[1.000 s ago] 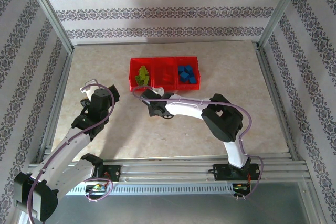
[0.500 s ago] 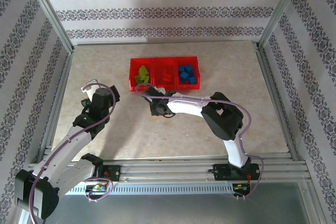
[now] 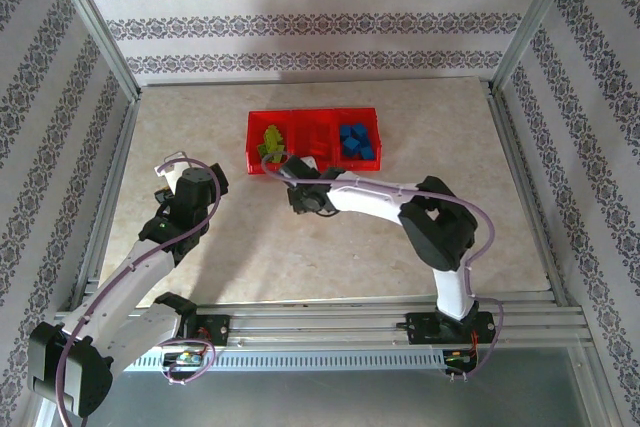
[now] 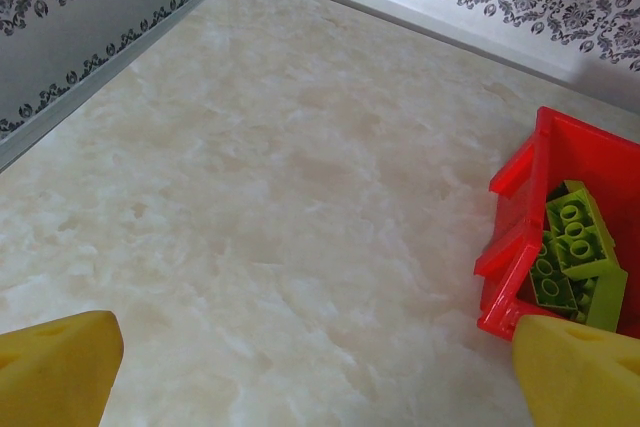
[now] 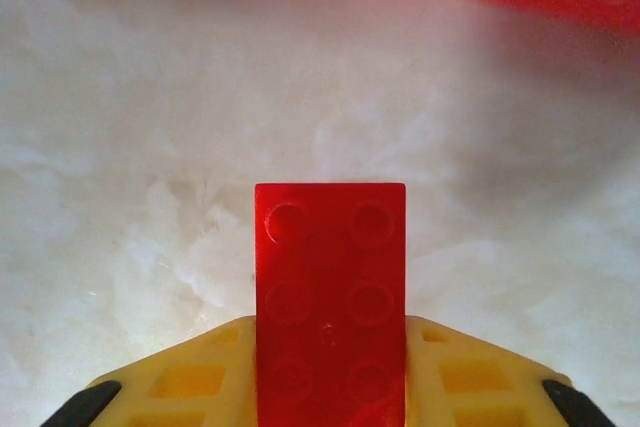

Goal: Sort the legos into containers by color
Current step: Pick up the lego from the center of the table, then place the lego in the container.

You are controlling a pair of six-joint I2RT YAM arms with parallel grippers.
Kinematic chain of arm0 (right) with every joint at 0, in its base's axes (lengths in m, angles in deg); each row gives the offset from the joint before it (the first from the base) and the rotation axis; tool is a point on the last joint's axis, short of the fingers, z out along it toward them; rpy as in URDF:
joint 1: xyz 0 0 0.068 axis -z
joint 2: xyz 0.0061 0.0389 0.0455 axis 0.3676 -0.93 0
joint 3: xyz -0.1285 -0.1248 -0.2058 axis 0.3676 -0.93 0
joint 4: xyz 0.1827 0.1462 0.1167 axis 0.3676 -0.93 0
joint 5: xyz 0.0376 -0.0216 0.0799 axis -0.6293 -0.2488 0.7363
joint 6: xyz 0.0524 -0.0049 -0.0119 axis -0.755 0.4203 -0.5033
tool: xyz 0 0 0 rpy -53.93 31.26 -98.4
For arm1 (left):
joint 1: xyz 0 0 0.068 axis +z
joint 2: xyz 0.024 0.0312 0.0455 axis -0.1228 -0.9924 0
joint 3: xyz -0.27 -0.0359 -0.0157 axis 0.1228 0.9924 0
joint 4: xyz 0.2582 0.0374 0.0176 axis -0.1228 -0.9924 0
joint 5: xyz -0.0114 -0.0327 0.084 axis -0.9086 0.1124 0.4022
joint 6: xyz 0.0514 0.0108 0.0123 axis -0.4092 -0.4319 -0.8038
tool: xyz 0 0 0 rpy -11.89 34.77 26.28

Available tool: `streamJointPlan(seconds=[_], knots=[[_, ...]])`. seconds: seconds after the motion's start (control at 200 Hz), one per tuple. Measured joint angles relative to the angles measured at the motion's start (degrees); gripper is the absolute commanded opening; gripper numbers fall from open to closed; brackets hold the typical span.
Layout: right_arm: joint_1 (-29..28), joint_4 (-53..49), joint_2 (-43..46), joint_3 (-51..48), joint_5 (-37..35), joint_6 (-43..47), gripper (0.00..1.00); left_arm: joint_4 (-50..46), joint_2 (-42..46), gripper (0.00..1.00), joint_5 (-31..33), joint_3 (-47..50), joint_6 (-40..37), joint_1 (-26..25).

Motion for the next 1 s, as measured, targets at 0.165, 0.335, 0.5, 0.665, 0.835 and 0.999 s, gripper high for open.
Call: streamJointPlan(seconds=[0.165,0.335,0.5,0.665,0.835,0.999], knots=[[4.0,0.0,3.9,2.3,-0.7,4.3,0.21,0.0,-0.7,1.0,-1.1,0.0,0.3,0.3],[8.0,0.3,2.3,8.3,-0.8,7.6,0.21,0.0,-1.9,1.0,-2.2,0.0,0.3,0.3],[10.7,0.5,-3.7,16.6,-0.5,9.7,0.24,0.0,-2.7,1.0,-3.3,0.0,0.4,0.3],[11.7,0.1,-10.9,23.7,0.0,10.8,0.26,0.0,-3.2,1.0,-4.3,0.0,0.4,0.3],[11.9,-0.6,-16.2,28.8,1.3,11.7,0.34,0.0,-3.2,1.0,-4.3,-0.1,0.4,0.3],[12.2,-1.5,-18.2,31.5,2.3,11.8,0.54,0.0,-3.3,1.0,-4.5,-0.2,0.4,0.3]])
